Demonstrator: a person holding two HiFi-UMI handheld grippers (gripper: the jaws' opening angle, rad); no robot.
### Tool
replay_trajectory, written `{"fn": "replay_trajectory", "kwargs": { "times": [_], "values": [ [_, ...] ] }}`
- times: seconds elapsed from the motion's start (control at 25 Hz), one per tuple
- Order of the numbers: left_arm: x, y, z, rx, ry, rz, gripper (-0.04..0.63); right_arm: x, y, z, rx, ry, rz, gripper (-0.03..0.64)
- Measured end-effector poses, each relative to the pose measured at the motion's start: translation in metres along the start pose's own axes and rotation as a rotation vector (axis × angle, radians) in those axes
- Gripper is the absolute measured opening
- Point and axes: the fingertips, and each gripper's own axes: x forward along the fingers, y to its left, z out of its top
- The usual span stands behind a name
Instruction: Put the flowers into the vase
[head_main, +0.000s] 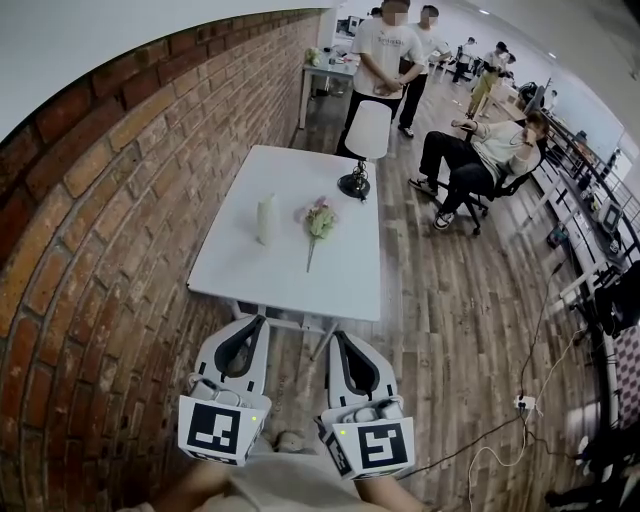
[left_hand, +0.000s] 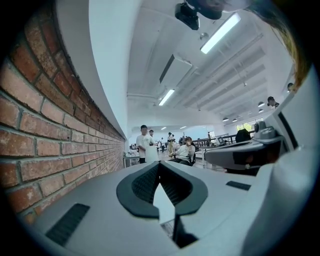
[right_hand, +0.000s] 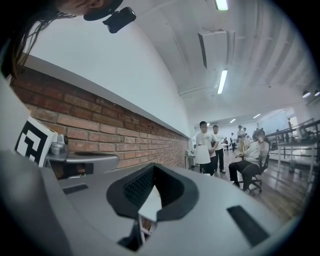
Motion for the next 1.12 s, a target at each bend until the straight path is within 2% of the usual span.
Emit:
{"fn": "replay_trajectory", "kwargs": {
  "times": [0.68,1.12],
  "values": [
    [0.004,-0.007,0.001,0.009,0.008,0.018,0.008,0.001,-0.008,-0.003,0.013,0.007,0.025,0.006],
    [0.034,0.015,-0.002,-0.003,-0.007,-0.002,0.008,0.032,-0.014,-0.004,-0.005,0.012,0.001,0.006]
  ]
}}
